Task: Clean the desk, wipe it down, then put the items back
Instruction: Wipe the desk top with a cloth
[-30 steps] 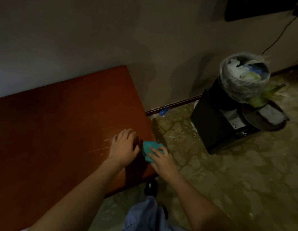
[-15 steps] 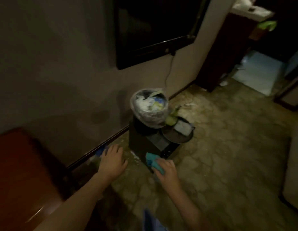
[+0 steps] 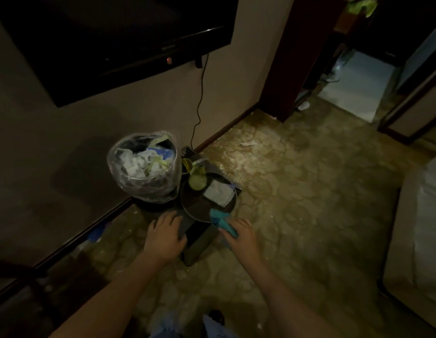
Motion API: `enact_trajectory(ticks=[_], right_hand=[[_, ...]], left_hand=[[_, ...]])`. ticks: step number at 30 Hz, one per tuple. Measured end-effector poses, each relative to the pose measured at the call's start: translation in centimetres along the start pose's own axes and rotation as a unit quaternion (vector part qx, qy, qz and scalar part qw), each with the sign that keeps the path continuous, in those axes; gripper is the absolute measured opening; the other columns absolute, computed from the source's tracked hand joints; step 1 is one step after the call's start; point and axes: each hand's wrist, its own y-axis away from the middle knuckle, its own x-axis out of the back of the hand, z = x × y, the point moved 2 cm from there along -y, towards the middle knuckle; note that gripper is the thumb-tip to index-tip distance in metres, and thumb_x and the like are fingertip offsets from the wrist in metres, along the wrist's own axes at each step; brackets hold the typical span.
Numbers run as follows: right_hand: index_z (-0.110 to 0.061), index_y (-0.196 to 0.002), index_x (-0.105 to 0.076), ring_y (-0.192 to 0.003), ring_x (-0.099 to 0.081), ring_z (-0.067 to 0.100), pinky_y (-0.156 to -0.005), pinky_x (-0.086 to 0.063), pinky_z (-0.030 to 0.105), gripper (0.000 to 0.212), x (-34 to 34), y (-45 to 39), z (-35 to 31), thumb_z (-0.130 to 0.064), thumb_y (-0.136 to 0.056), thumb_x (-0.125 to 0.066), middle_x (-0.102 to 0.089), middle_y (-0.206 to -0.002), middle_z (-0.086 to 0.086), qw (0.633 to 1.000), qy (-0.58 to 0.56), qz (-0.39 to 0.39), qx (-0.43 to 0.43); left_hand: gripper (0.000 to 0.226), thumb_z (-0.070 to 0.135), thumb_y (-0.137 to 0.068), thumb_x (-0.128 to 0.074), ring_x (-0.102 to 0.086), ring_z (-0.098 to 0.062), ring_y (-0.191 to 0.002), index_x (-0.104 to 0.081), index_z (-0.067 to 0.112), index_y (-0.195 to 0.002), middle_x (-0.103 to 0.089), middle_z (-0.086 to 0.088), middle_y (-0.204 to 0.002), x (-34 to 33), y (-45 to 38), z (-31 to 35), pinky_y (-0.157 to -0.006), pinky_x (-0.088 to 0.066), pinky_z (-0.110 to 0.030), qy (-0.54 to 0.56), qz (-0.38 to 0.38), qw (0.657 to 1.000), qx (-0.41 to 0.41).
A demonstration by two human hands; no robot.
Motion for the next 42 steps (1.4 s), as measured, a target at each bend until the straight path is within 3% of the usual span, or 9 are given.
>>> enact_trajectory(ticks=[3,6,10,19,25,28,33,39,42], right_hand=[[-0.001,-0.098,-0.071,-0.089,-0.059,0.028,-0.077,-0.038,0.025,0.043,-0.1,-2.4,1.7,-0.037,-0.077,-0.063,-0.070,-0.091,0.012,0.999,-0.001,-0.037,-0.018],[-0.002,-0.096,-0.072,-0.086,-0.061,0.028,-0.079,-0.036,0.018,0.042,-1.3,-4.3,3.7,-0.039,-0.078,-0.062,-0.070,-0.090,0.010,0.998,0.011,-0.055,0.005],[-0.004,-0.096,-0.072,-0.088,-0.061,0.028,-0.077,-0.043,0.028,0.032,-2.9,-6.5,5.4,-0.030,-0.077,-0.065,-0.070,-0.092,0.009,0.996,0.003,-0.092,0.002],[-0.004,-0.094,-0.073,-0.087,-0.061,0.026,-0.078,-0.043,0.026,0.029,-9.2,-12.1,9.8,-0.027,-0.078,-0.067,-0.071,-0.091,0.010,0.989,0.013,-0.145,0.008],[-0.005,-0.094,-0.073,-0.085,-0.059,0.028,-0.076,-0.028,0.014,0.037,-13.8,-13.8,14.0,-0.036,-0.079,-0.062,-0.072,-0.089,0.010,0.975,0.032,-0.213,0.056],[-0.004,-0.088,-0.074,-0.082,-0.056,0.017,-0.077,-0.033,0.019,0.027,-16.1,-14.7,16.1,-0.028,-0.076,-0.068,-0.072,-0.084,0.010,0.965,0.044,-0.236,0.104],[-0.005,-0.094,-0.073,-0.087,-0.061,0.026,-0.086,-0.036,0.027,0.032,-20.3,-16.9,20.1,-0.031,-0.084,-0.057,-0.070,-0.094,0.011,0.947,0.049,-0.251,0.196],[-0.008,-0.105,-0.072,-0.110,-0.047,0.028,-0.087,-0.049,0.048,0.034,-25.3,-17.4,24.0,-0.032,-0.085,-0.058,-0.064,-0.112,0.016,0.926,0.020,-0.269,0.262],[-0.010,-0.104,-0.072,-0.119,-0.040,0.026,-0.090,-0.042,0.060,0.046,-26.0,-16.5,24.1,-0.045,-0.080,-0.054,-0.065,-0.115,0.014,0.922,0.041,-0.282,0.264]], left_hand=[[0.056,0.037,-0.094,-0.044,-0.015,-0.017,-0.143,-0.029,0.019,-0.146,-0.021,-0.001,-0.154,-0.5,-2.1,1.0,-0.116,-0.017,-0.039,-0.002,-0.008,1.000,0.013],[0.058,0.036,-0.094,-0.046,-0.016,-0.018,-0.143,-0.030,0.017,-0.146,-0.021,-0.003,-0.154,-1.1,-4.0,0.6,-0.115,-0.016,-0.039,0.014,-0.009,0.999,0.038],[0.057,0.035,-0.093,-0.047,-0.019,-0.018,-0.142,-0.030,0.018,-0.146,-0.023,-0.003,-0.154,-2.0,-6.2,-0.7,-0.114,-0.016,-0.037,0.019,-0.016,0.997,0.069],[0.056,0.038,-0.093,-0.046,-0.021,-0.017,-0.139,-0.030,0.022,-0.145,-0.023,0.002,-0.153,-5.6,-12.6,-3.5,-0.111,-0.021,-0.037,0.064,-0.042,0.988,0.138],[0.052,0.038,-0.094,-0.045,-0.026,-0.020,-0.136,-0.036,0.018,-0.141,-0.032,-0.002,-0.148,-10.6,-14.6,-4.7,-0.111,-0.025,-0.039,0.097,-0.081,0.970,0.209],[0.053,0.035,-0.094,-0.046,-0.027,-0.020,-0.136,-0.035,0.018,-0.142,-0.031,-0.002,-0.148,-12.5,-15.9,-4.8,-0.109,-0.024,-0.036,0.113,-0.079,0.961,0.241],[0.055,0.032,-0.092,-0.048,-0.024,-0.022,-0.137,-0.035,0.016,-0.143,-0.031,-0.004,-0.148,-15.7,-19.0,-5.0,-0.111,-0.023,-0.038,0.142,-0.086,0.948,0.270],[0.052,0.029,-0.090,-0.054,-0.029,-0.025,-0.134,-0.043,0.012,-0.138,-0.038,-0.010,-0.144,-19.4,-21.8,-5.4,-0.110,-0.028,-0.038,0.163,-0.063,0.939,0.297],[0.053,0.028,-0.090,-0.056,-0.029,-0.026,-0.135,-0.044,0.010,-0.138,-0.039,-0.011,-0.145,-20.6,-22.6,-5.6,-0.110,-0.026,-0.034,0.176,-0.059,0.933,0.307]])
